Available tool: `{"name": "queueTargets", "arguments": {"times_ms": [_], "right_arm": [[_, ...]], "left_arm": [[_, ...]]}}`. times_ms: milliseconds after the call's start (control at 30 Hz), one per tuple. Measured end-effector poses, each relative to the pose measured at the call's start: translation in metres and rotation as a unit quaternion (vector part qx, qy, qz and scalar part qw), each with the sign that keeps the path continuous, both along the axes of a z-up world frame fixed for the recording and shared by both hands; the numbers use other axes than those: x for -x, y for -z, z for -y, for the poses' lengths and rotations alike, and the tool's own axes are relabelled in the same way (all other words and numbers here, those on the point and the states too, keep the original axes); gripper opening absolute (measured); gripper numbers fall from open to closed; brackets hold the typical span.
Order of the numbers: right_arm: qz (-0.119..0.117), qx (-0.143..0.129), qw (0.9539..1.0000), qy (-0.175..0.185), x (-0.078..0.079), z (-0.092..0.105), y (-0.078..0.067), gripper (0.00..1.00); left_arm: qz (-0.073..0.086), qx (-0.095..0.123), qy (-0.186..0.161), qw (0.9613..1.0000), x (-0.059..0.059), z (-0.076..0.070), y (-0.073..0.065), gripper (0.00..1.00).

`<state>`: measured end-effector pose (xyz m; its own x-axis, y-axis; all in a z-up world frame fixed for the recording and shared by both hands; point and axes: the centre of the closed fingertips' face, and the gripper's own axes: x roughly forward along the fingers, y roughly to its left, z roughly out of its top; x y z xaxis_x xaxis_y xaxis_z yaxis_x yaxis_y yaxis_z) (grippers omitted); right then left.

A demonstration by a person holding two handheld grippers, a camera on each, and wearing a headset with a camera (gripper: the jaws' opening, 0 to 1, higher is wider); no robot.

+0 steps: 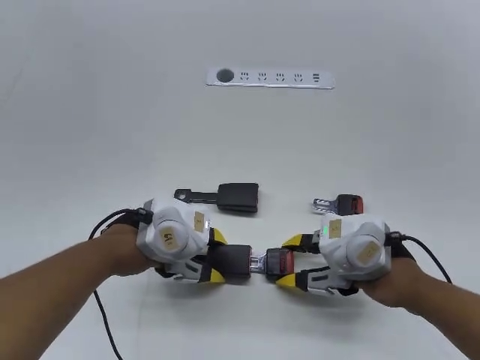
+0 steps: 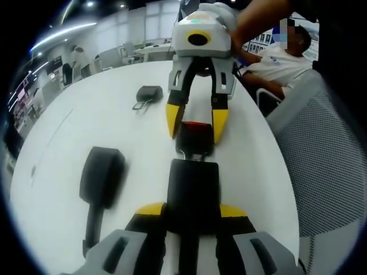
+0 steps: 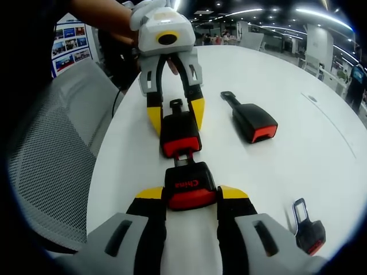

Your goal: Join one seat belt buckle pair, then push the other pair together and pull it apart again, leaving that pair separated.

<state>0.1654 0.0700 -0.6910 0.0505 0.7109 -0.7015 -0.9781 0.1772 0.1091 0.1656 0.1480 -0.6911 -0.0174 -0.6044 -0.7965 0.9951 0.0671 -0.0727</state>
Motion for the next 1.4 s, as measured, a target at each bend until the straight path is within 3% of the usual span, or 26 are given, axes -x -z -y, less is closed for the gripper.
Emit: {"name": "queueTargets", "arguments": {"times_ms": [400, 733, 767, 800, 1000, 1400], "right_arm": [[0.000, -0.006, 0.9999, 0.013, 0.000, -0.016, 0.003, 0.32], [0.000, -0.010, 0.9996, 0.026, -0.002, -0.019, 0.002, 0.33], [0.000, -0.012, 0.9996, 0.024, -0.002, -0.022, 0.003, 0.33], [-0.001, -0.009, 0.9997, 0.023, -0.002, -0.022, 0.005, 0.33], [-0.001, -0.009, 0.9997, 0.024, -0.003, -0.020, 0.009, 0.33], [0.005, -0.015, 0.9997, 0.019, -0.002, -0.018, 0.003, 0.33]], "left_arm": [[0.000, -0.007, 0.016, 0.9998, 0.000, 0.002, 0.000, 0.33], [0.000, -0.008, 0.014, 0.9999, -0.001, 0.002, 0.000, 0.33], [0.001, -0.014, 0.035, 0.9993, 0.002, 0.000, 0.000, 0.33], [-0.001, -0.009, 0.019, 0.9998, 0.000, 0.001, -0.002, 0.33], [0.000, -0.010, 0.019, 0.9998, 0.000, 0.000, -0.005, 0.33], [-0.003, -0.001, 0.020, 0.9998, 0.000, -0.003, -0.004, 0.34]]}}
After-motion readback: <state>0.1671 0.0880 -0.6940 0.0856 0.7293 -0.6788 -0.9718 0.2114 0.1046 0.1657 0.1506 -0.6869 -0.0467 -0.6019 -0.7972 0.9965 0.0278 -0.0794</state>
